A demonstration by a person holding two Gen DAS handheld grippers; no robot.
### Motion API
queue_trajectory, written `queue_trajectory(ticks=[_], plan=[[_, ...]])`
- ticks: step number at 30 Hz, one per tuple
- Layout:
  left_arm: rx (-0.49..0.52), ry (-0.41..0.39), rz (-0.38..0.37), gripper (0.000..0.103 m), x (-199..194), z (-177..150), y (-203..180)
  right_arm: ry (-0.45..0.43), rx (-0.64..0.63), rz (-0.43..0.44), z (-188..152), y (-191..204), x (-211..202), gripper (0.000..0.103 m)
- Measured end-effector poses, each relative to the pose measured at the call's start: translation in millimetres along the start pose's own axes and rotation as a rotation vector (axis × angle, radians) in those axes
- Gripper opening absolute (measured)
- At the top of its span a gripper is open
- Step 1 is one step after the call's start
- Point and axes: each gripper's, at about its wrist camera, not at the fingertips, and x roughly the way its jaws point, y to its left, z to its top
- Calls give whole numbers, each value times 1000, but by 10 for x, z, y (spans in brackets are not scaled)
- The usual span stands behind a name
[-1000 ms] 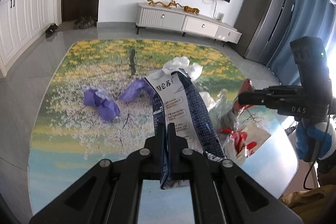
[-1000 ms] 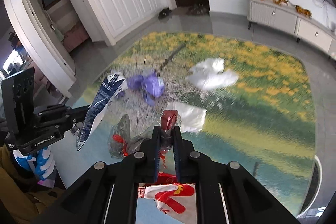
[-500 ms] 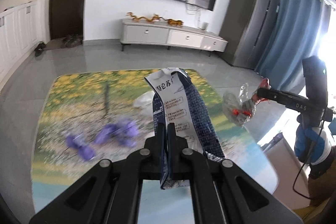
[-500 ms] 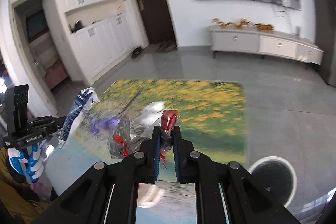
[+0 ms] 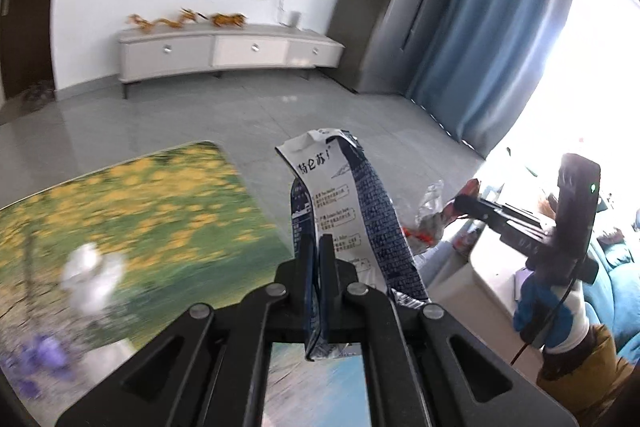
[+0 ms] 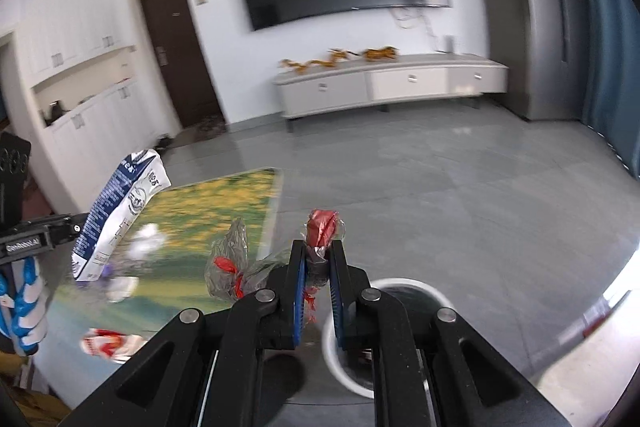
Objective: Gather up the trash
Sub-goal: 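Carry both items over the white bin and open both grippers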
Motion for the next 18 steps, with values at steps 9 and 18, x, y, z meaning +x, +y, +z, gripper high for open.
queue_trajectory(ticks=[9,18], plan=[[3,151,-22,2,1194,211,-478,62,82,-85,-155,-703,414,11],[-42,244,-39,4,1959,209,-647,144,130,-110,-397,-1075,923,12]])
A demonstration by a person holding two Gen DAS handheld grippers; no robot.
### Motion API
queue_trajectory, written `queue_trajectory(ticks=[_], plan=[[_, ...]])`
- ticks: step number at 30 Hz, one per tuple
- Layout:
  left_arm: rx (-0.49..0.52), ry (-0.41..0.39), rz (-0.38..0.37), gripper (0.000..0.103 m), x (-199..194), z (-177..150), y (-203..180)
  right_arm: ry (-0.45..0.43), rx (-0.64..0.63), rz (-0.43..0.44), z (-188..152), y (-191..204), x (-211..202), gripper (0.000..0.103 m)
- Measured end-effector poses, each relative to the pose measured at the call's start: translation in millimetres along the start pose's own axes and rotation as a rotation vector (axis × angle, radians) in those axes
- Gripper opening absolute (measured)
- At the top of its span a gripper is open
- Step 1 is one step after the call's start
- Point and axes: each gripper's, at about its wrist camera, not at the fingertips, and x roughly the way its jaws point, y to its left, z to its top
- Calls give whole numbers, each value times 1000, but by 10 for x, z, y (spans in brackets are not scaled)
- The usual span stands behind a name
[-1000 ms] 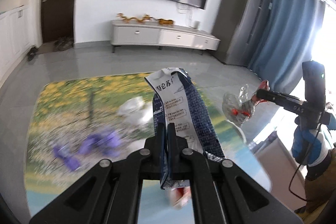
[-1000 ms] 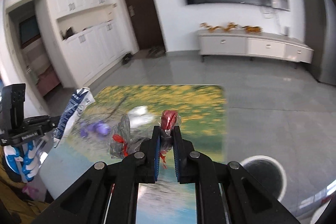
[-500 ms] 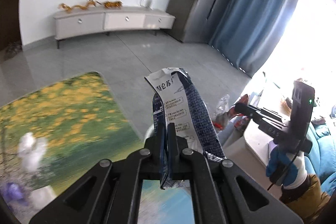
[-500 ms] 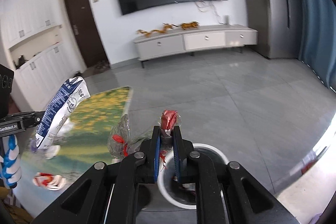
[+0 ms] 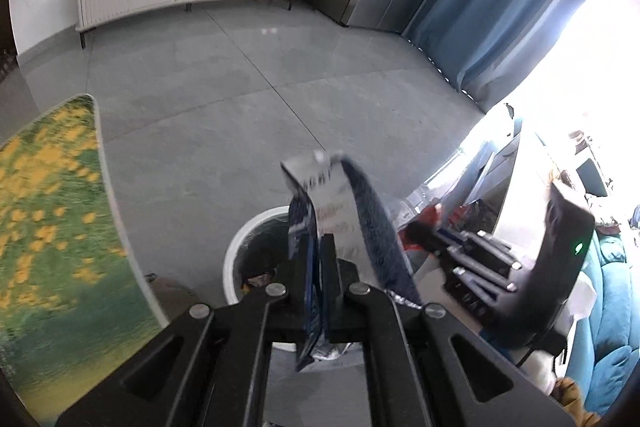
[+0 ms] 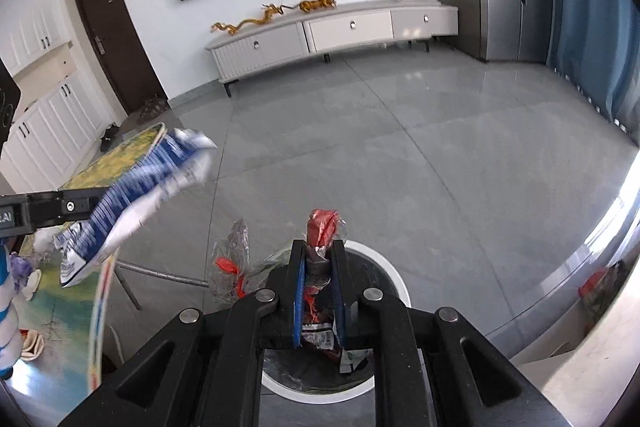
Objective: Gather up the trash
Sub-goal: 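Carry both items over the white bin and open both grippers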
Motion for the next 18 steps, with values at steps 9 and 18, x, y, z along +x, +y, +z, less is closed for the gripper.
queue_trajectory(ticks=[9,18], plan=[[-30,9,-28,6,136,68,-5,67,52,-7,-160,-175,360,35],[-32,-175,42,20,-678,178,138,-8,66,3,-57,-89,-60,47]])
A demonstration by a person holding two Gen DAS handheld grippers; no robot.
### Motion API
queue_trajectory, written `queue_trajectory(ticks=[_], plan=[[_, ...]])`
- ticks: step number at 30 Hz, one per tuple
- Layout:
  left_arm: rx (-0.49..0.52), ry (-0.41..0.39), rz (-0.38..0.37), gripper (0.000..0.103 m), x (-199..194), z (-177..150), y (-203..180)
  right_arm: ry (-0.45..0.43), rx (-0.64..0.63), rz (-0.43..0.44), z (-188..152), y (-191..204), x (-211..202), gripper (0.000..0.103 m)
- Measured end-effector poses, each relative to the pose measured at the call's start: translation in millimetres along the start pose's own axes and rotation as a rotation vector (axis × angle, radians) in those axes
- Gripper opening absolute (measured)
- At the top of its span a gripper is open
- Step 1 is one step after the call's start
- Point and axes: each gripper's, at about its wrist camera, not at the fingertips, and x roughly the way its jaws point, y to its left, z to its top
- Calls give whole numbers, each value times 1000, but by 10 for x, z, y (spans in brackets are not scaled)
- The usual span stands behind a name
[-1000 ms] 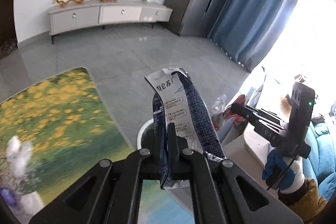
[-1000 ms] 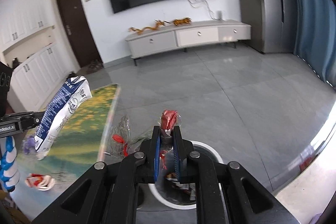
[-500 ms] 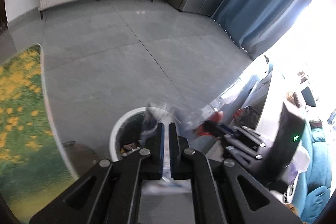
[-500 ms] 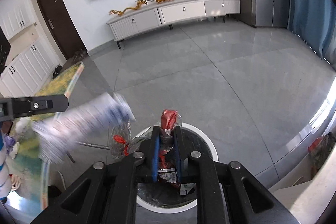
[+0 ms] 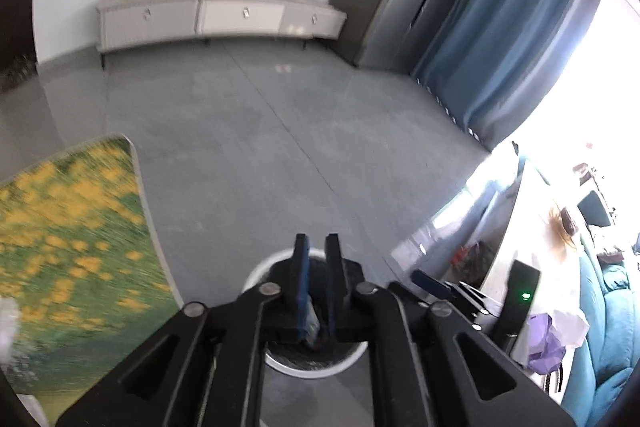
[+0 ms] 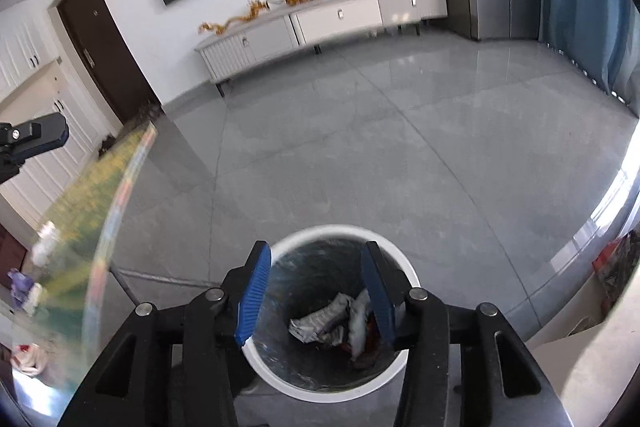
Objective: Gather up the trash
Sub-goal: 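Carry both items over the white bin and open both grippers, then move both open tools back over the remaining trash on the table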
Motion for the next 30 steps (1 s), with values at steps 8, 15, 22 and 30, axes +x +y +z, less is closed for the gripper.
queue_trajectory(ticks=[8,15,22,30], plan=[[-3,-206,82,54,-989,25,188,-190,-36,22,269,452,-923,66],[-48,-350,149,54,-1827,-37,563,-309,-112,29,363,1057,-1470,87],[-52,-501,243,54,-2804,-314,1023,-400,-136,40,404,1507,-1849,103],[-78,-560,387,59,-3842,-761,1667,-470,-191,64,434,1958,-2148,103]])
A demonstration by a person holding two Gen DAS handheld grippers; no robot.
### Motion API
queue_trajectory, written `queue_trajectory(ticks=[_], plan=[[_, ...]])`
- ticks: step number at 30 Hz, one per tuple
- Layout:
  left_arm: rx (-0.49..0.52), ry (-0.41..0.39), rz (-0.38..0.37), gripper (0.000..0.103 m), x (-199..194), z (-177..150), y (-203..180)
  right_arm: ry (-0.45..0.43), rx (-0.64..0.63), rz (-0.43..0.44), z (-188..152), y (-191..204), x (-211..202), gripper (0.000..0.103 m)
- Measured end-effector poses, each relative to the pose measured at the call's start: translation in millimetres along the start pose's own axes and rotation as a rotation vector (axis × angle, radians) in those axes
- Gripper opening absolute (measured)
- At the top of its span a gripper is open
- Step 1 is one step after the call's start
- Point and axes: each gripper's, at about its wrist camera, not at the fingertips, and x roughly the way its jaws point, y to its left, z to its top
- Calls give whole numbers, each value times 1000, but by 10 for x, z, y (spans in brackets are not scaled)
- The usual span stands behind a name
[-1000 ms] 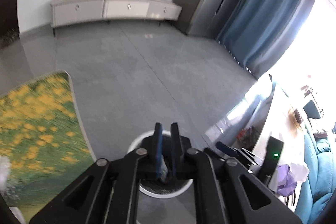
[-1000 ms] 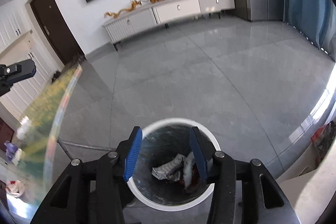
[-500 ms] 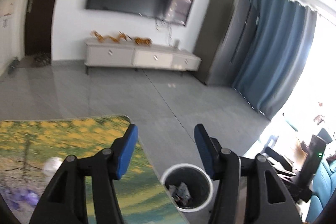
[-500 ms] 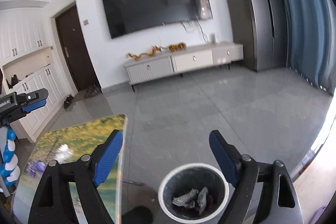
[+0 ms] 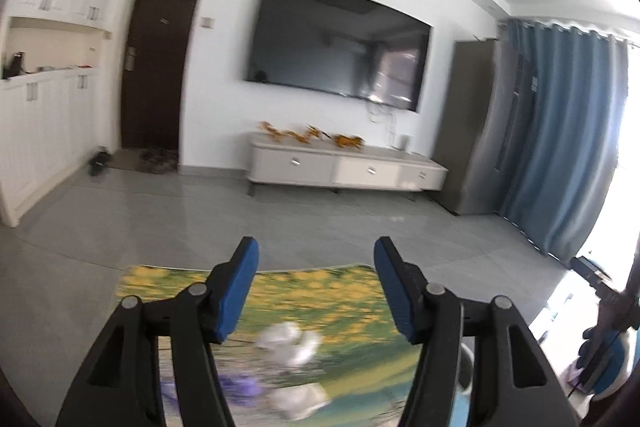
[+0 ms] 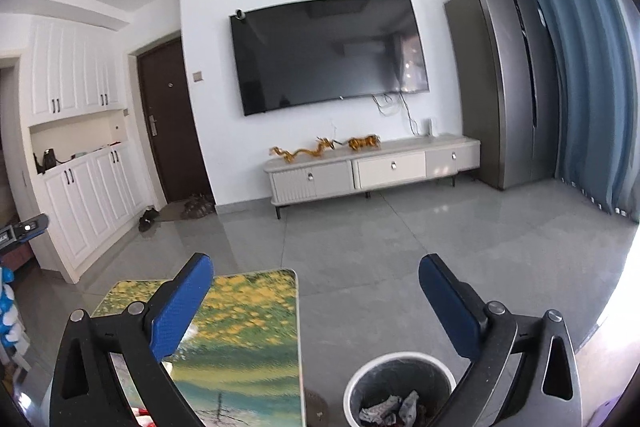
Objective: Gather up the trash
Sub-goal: 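Move both open tools back over the remaining trash on the table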
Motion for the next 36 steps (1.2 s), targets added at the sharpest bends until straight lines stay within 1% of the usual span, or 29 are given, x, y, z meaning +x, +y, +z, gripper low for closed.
queue_trajectory(ticks=[3,5,7,8,10,14,18,20,27,29,30,33,36], plan=[[-10,-32,73,60,-280,-27,395,-16,-20,34,48,232,-21,103],[-17,-24,102,60,-389,-79,598,-10,-37,53,58,379,19,103],[-20,-16,132,60,-457,-147,770,13,-47,85,39,500,79,103],[-20,-7,147,60,-490,-196,864,24,-61,87,28,574,116,103],[-27,9,163,60,-522,-286,1005,46,-89,82,4,731,194,103],[-46,34,173,60,-522,-465,1215,105,-132,115,-59,1016,368,103],[-56,84,138,60,-410,-702,1303,154,-160,174,-178,1239,496,103],[-47,119,113,60,-312,-829,1296,175,-173,190,-250,1321,545,103],[2,209,17,60,-55,-1162,1122,257,-185,265,-484,1474,787,103],[13,238,-15,60,56,-1233,1035,281,-184,290,-545,1502,856,101],[17,255,-32,60,122,-1276,992,297,-184,309,-584,1528,901,98],[30,305,-55,60,306,-1384,910,355,-198,364,-765,1640,1063,95],[42,359,-61,60,519,-1511,850,417,-213,424,-952,1766,1225,83]])
